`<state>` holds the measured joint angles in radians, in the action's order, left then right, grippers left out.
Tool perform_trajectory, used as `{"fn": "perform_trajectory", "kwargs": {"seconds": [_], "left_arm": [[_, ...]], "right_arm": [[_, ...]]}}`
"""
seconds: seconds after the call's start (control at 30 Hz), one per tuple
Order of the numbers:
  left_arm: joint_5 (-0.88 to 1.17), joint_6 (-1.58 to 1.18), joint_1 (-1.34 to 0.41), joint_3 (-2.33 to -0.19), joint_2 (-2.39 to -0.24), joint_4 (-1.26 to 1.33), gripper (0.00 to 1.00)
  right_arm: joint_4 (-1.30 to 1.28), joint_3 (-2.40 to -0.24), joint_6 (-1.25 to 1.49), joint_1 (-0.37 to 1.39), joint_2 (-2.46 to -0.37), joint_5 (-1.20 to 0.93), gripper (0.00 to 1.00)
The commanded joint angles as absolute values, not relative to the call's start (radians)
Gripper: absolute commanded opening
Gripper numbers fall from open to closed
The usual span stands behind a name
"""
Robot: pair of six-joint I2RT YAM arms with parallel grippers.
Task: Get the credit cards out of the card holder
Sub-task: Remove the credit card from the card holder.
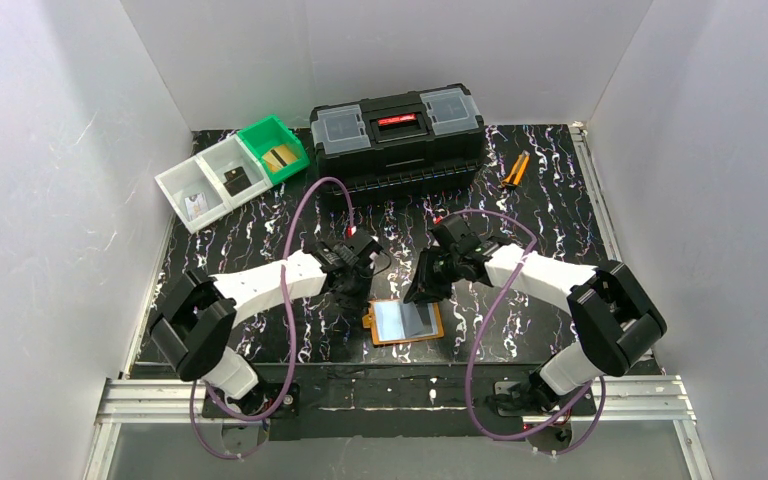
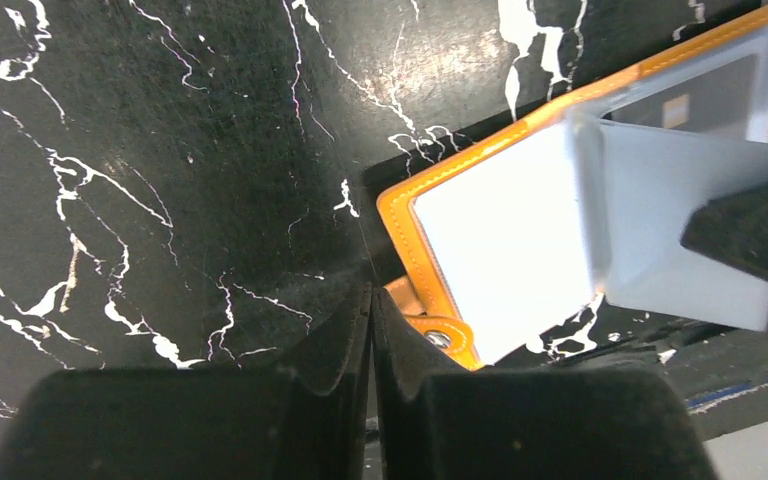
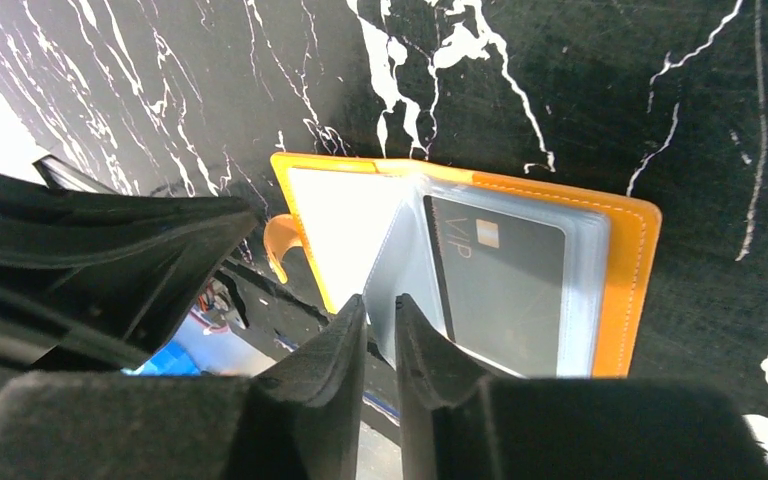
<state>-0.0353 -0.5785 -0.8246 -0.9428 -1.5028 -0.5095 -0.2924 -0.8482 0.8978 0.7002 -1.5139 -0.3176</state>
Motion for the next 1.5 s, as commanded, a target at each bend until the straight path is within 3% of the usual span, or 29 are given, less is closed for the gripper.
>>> {"fn": "perform_trajectory", "kwargs": {"seconds": [0.0,0.37,0.87,1.13,1.47], "left_arm": [[-0.025,-0.589,-0.822,-0.929,-1.537,-0.506,0.01],[-0.001,-0.594,-0.819,-0.940,-1.537,-0.497,0.00],[-0.043,-0.538,-0.805,-1.030,-1.308,-0.722,0.10],[0.080,-0.571,-0.805,-1.060,-1.300,-0.692,0.15],[0.282,-0.700,-0.804,-1.043,-1.439,-0.460,0.22]], "right_arm": [[-0.307,-0.892,0.918,0.726,-1.525,-0.340,0.29],[-0.276,-0.931,0.991,0.801,-1.571,-0.372,0.43],[-0.207,-0.982,1.040,0.822,-1.707,-0.403,0.65],[-0.318,-1.003,1.004,0.806,-1.587,-0.305,0.76],[-0.463,-0.888,0.967,0.730,-1.357,-0.157,0.76]]}}
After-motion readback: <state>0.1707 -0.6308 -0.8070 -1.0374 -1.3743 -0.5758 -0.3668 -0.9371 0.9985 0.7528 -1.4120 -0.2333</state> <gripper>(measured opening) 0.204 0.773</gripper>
